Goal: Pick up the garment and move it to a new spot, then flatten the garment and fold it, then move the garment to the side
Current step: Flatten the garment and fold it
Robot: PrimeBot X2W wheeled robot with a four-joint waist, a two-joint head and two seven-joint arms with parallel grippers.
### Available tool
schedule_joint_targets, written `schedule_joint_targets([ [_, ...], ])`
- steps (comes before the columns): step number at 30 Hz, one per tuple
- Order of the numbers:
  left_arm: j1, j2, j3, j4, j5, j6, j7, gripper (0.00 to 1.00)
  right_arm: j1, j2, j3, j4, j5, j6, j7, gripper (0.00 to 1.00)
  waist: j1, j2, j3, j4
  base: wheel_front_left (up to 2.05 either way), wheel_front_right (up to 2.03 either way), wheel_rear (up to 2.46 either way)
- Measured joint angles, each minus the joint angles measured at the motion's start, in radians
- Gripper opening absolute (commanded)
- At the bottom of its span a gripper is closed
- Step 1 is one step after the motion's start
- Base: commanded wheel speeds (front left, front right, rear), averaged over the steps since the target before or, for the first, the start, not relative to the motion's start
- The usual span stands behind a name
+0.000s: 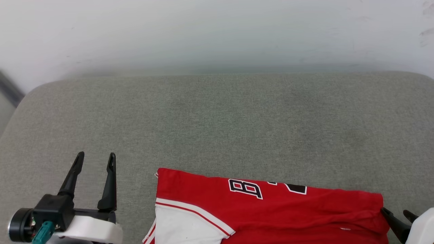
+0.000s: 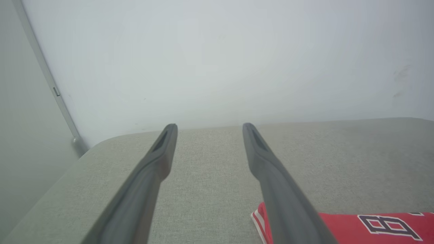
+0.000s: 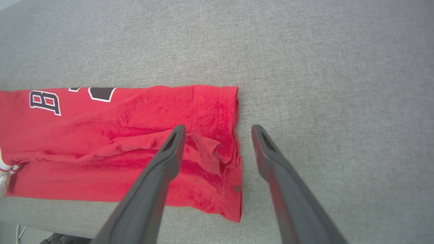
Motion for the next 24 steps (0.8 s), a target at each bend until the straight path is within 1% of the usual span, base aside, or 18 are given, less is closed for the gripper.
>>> schedule_joint_targets([
  [2,0.019,-0.04,0.05,-0.021,0.082,-0.01,0.0,1.0,0.002,0.032,-0.033,0.011,-0.013,0.0,0.003,1.0,-0.0001,0.0,0.003,0.003,0.0,0.0,0.0],
  [5,0.041,-0.105,0.126,-0.051,0.163,-0.038,0.0,1.0,0.004,0.071,-0.074,0.035,-0.031,0.0,0.002,1.0,-0.0001,0.0,0.011,0.009,0.0,0.0,0.0],
  [7,0.056,-0.133,0.157,-0.06,0.211,-0.07,-0.001,1.0,-0.001,0.094,-0.09,0.058,-0.035,0.0,-0.004,1.0,-0.0001,0.0,0.019,0.012,0.0,0.0,0.0],
  [9,0.063,-0.156,0.175,-0.062,0.245,-0.107,-0.001,1.0,-0.01,0.103,-0.109,0.086,-0.052,0.0,-0.02,1.0,-0.0001,0.0,0.03,0.017,0.0,0.0,0.0],
  [14,0.062,-0.218,0.232,-0.067,0.298,-0.179,-0.001,1.0,-0.032,0.126,-0.125,0.175,-0.066,0.0,-0.017,1.0,0.0,0.0,0.054,0.037,0.0,0.0,0.0],
  [15,0.061,-0.238,0.253,-0.064,0.312,-0.204,-0.001,1.0,-0.032,0.127,-0.114,0.2,-0.063,0.0,-0.005,1.0,-0.0001,0.0,0.061,0.044,0.0,0.0,0.0],
  [18,0.061,-0.264,0.277,-0.05,0.331,-0.239,-0.001,1.0,-0.031,0.128,-0.095,0.219,-0.037,0.0,-0.005,1.0,-0.0001,0.0,0.069,0.055,0.0,0.0,0.0],
  [24,0.061,-0.31,0.323,-0.032,0.361,-0.294,-0.001,1.0,-0.032,0.118,-0.05,0.245,-0.005,-0.002,-0.029,1.0,-0.0001,0.0,0.08,0.066,0.0,0.0,0.0],
])
